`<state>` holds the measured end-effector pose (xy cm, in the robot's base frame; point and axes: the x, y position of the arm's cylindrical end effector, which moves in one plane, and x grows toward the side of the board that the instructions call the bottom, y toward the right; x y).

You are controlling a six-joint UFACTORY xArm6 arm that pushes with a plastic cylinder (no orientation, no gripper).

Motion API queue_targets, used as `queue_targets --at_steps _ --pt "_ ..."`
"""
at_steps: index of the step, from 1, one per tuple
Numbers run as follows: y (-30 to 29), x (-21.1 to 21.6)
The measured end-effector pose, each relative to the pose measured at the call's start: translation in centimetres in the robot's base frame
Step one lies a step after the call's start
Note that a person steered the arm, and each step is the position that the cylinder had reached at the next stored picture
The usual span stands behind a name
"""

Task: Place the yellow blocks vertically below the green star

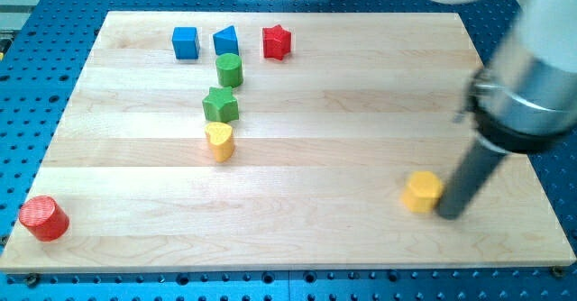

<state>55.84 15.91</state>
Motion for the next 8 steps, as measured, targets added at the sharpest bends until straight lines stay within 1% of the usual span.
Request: queue_targets --at_steps 1,2,3,4,5,6,7,8 --pt "-6.2 -3.2" --pt "-8.8 -5.2" --pt "-20.6 -4.9" --pt "-18.9 -3.7" --pt "-19.5 -7.9" --pt "-23.8 -6.7" --pt "-25.4 -3.2" --pt "-25.6 0.4"
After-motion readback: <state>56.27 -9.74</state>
